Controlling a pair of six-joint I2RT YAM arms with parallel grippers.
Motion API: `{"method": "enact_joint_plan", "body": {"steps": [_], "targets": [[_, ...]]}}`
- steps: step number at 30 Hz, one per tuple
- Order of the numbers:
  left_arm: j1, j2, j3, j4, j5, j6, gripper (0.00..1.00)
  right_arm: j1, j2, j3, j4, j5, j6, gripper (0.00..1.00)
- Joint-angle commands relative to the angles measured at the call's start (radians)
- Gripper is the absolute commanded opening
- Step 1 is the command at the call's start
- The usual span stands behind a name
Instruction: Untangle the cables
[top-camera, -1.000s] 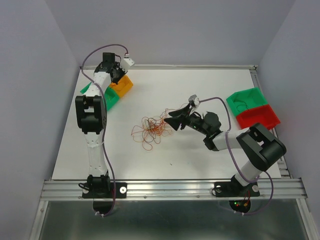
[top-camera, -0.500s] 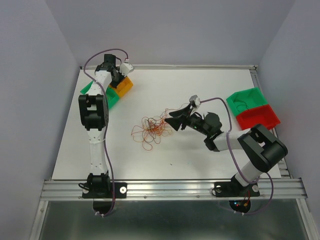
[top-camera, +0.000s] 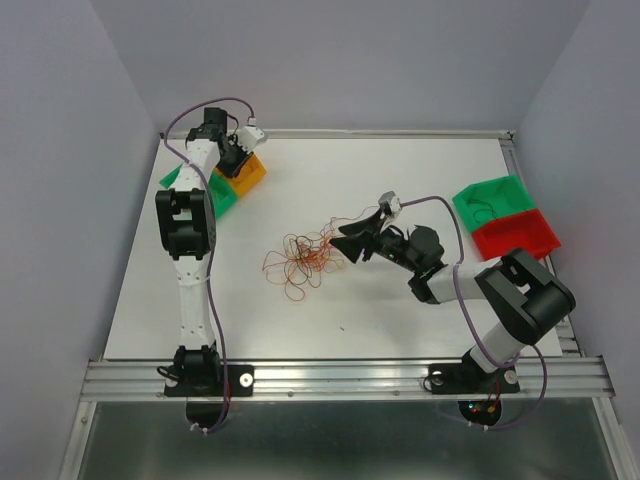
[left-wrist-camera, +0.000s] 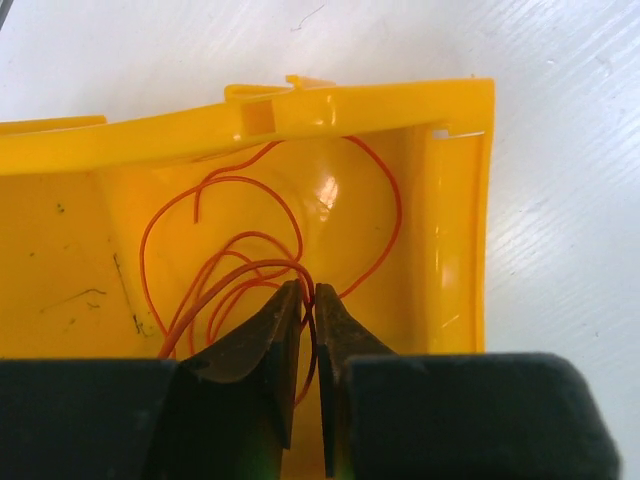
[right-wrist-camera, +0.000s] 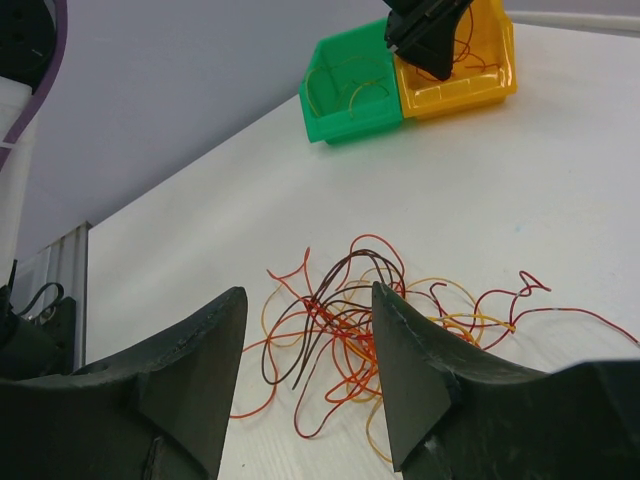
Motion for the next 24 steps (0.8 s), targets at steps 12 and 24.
{"method": "enact_joint_plan", "body": {"steps": [12,24], "targets": [[0.003,-0.138,0.030,-0.053,0.043,-0.150,0.47,0.007,0.006,0.005,0.073,-0.002,0.000,0.58],[0.003,-0.289,-0.029,0.031,-0.061,-0.144,0.55,0.007,0.006,0.004,0.075,0.001,-0.007,0.58]]}}
